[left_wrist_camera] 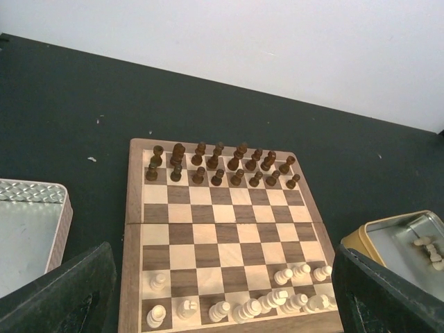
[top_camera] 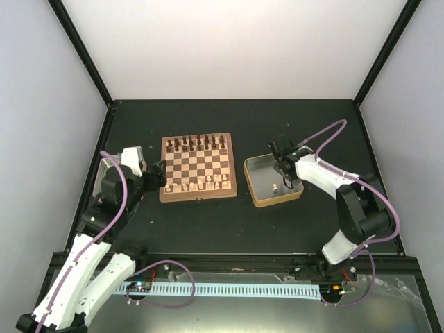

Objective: Set up the chess pieces on the board
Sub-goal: Pick up the chess piece from the storage box.

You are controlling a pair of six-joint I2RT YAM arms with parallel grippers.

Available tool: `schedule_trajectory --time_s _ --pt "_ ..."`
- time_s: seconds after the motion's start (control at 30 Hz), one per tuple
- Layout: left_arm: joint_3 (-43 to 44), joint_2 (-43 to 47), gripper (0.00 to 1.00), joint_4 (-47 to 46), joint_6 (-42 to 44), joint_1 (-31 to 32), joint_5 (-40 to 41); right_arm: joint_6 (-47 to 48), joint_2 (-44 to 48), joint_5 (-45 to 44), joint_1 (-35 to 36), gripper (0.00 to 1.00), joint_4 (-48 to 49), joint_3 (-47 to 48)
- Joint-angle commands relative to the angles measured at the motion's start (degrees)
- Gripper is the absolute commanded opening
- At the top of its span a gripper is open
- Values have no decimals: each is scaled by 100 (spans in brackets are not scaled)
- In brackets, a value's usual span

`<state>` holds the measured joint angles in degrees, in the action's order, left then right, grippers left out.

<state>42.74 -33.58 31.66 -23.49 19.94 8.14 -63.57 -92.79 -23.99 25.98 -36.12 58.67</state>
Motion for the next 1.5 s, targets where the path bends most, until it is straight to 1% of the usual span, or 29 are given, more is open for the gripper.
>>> schedule_trajectory --time_s 0.0,0.13,0.23,0.33,0.4,0.47,0.53,0.63,0.7,0.83,1.0,1.07,1.17,1.23,1.37,1.47 --pt "-25 -50 87 -142 82 18 -143 -671 -43 -38 -84 38 18 -85" --pt "-24 -42 87 -143 97 14 -134 -1163 -298 187 -199 38 151 -4" --pt "-29 -42 87 -144 107 18 -112 -1461 -393 80 -217 37 130 11" --pt "-23 -29 87 -134 116 26 -89 -1720 -447 -5 -246 35 198 -69" --pt "-21 -23 87 -126 124 35 -73 -1863 -504 -3 -276 29 221 -88" --pt "-25 -17 87 -125 125 36 -52 -1999 -541 -30 -277 28 294 -127" --pt "-26 -21 87 -123 126 43 -54 -2119 -539 -28 -286 28 492 -200" --pt "-31 -17 87 -117 126 45 -45 -2494 -559 -26 -306 32 543 -250" --pt "-37 -21 87 -116 127 45 -49 -2780 -569 48 -341 32 545 -239" --pt "-35 -18 87 -116 128 47 -47 -3262 -611 -84 -348 32 518 -173" --pt "-32 0 87 -110 134 62 -41 -3628 -893 -220 -354 31 235 123" --pt "-38 9 87 -108 134 62 -41 -3715 -985 -229 -356 28 125 216" --pt "-43 22 87 -107 135 62 -32 -3758 -1010 -270 -356 16 30 259" --pt "-38 27 87 -107 134 64 -32 -3665 -960 -297 -356 11 -15 278" --pt "-40 32 87 -107 136 67 -38 -3191 -794 -256 -356 4 14 229" --pt "-49 36 87 -108 134 71 -41 -2656 -624 -122 -356 1 124 110"
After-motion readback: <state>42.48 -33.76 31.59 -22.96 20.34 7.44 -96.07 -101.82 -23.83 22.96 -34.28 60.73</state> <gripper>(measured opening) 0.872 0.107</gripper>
